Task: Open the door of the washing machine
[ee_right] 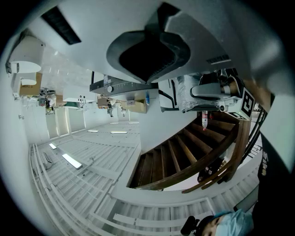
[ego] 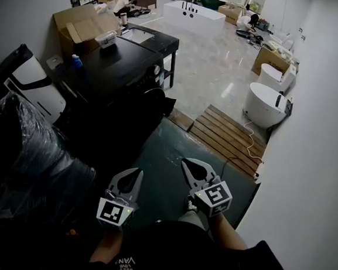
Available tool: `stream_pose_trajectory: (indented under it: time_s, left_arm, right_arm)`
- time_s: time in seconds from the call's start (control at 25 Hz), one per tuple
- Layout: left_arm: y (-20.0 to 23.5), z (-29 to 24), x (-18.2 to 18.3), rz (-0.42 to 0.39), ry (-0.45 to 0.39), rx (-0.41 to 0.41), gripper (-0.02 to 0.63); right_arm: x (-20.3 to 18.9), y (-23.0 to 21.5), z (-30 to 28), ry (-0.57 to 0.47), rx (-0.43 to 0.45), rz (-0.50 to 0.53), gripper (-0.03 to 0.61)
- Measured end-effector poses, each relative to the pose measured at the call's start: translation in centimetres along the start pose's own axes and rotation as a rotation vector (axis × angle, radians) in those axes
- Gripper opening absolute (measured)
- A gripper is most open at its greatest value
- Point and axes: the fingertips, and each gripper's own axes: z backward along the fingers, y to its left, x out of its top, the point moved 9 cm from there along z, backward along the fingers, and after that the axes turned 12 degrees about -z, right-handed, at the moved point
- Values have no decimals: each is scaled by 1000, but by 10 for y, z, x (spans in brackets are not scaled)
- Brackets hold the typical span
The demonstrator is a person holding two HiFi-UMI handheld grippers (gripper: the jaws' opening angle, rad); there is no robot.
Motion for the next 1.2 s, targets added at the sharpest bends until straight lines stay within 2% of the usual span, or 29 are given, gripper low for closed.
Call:
stream_pose_trajectory:
  time_s: [0.16,0.24,0.36,0.44,0.52,0.72,0.96,1.2]
  left_arm:
    - [-1,-4,1,18,-4,-1,17]
    - [-1,-9,1,21,-8,0,18]
    - [-3,-22,0,36,-3,-9,20]
    - [-3,-35,-1,45,12,-11,50]
    - [-3,-52,-3,56,18,4,167]
    - [-3,-102,-3,93,29,84,187]
    - [-9,-160,-5,111,70,186,235]
    - [-21,-199,-6,128,117,220,242]
  right_arm:
    - [5,-2,2,-30,26,-56,8]
    - [5,-9,0,-48,32,-52,11]
    - [10,-23,-5,-36,24,-55,166]
    - [12,-39,-10,-31,34,-38,169]
    - [15,-56,-16,-20,47,-43,172]
    - [26,-113,-33,12,98,-49,201]
    - [46,-181,-54,72,172,-15,279]
    - [50,-230,-73,144,227,18,279]
